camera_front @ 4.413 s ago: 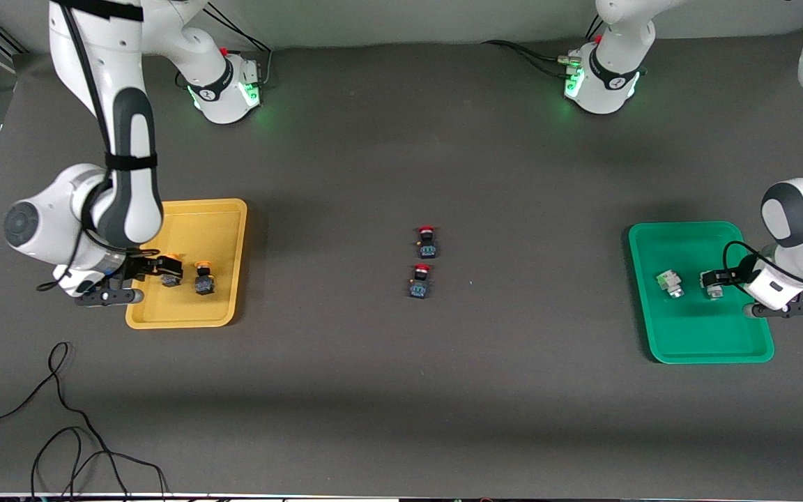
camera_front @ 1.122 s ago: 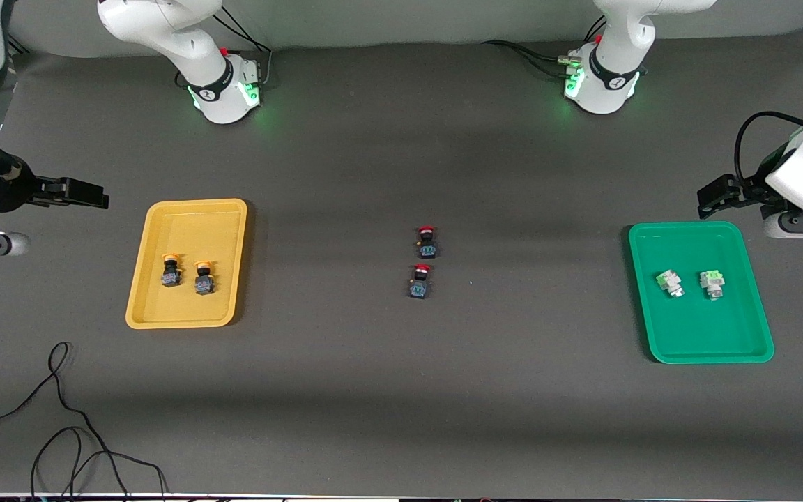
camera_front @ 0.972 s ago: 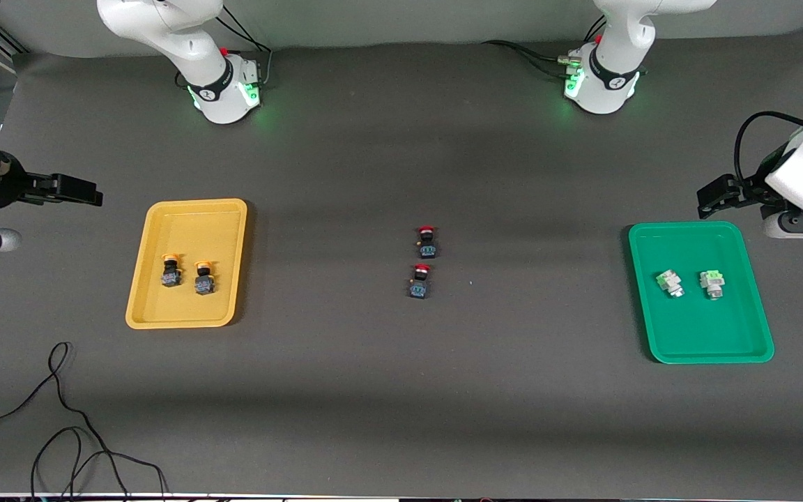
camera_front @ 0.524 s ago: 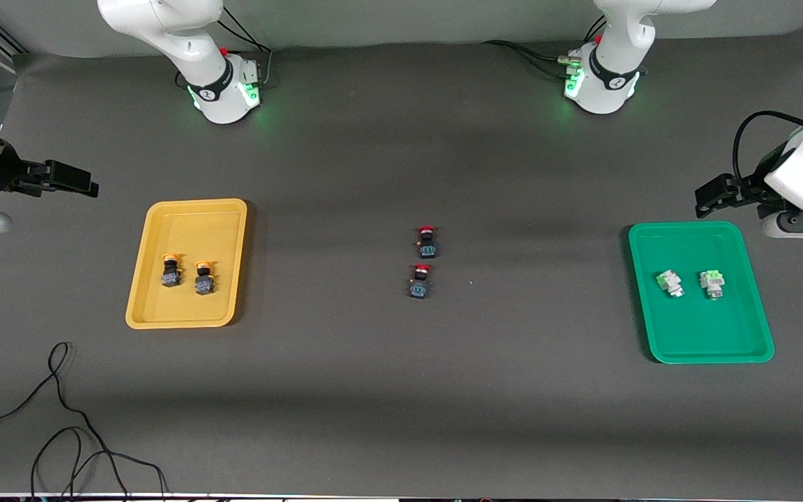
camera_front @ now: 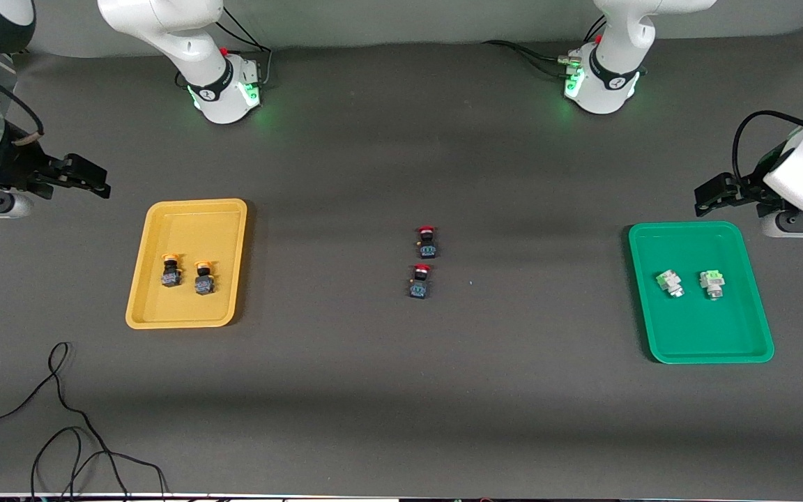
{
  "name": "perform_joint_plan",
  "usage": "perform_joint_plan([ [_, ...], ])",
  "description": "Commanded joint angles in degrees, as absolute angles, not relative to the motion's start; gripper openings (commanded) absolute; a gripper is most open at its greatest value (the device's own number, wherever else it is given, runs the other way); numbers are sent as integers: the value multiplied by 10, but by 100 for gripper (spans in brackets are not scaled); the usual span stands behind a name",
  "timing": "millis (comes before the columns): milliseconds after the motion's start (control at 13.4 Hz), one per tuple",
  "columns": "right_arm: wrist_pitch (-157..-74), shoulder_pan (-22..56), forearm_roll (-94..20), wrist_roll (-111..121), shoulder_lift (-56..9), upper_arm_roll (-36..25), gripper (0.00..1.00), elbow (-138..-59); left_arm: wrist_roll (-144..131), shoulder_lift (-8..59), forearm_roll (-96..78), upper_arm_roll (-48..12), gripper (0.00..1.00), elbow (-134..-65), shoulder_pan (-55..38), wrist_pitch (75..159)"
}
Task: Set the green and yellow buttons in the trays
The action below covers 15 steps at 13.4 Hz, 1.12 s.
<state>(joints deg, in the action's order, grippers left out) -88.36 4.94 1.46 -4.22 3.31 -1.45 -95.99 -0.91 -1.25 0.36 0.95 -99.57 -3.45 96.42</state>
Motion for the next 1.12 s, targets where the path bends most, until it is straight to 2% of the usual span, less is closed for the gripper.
perform_joint_plan([
  [0,-896,48,25,-49,37,-11,100,-968,-18,-12,1,15,100,-987,-42,952],
  [1047,-890,54,21,-58,33,-11,100,-963,-18,-11,4,15,100,-986,-42,949],
])
